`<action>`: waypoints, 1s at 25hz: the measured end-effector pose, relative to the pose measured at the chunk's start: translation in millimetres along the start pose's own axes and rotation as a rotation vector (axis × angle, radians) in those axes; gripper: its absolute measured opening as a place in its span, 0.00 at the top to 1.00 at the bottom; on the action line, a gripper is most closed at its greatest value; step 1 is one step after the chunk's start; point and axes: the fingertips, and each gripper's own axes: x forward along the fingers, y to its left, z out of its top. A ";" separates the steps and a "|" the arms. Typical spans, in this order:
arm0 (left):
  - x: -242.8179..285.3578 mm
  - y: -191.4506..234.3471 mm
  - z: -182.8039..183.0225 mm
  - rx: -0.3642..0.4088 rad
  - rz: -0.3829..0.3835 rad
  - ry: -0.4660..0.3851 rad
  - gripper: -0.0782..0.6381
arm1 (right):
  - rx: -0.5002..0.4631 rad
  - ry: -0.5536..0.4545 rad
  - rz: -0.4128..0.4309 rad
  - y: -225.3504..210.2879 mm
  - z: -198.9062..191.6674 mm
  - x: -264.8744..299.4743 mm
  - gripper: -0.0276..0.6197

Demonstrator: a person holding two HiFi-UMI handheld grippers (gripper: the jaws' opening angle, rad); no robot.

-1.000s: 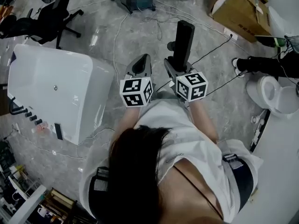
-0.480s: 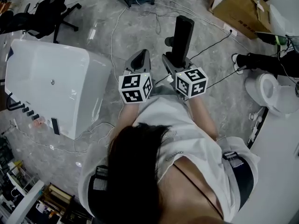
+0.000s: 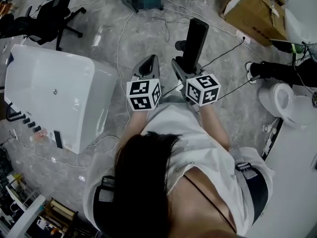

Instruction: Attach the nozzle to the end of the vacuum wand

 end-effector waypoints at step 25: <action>136.8 84.9 77.8 0.008 -0.041 0.054 0.89 | 0.028 0.055 -0.057 -72.0 76.8 132.8 0.85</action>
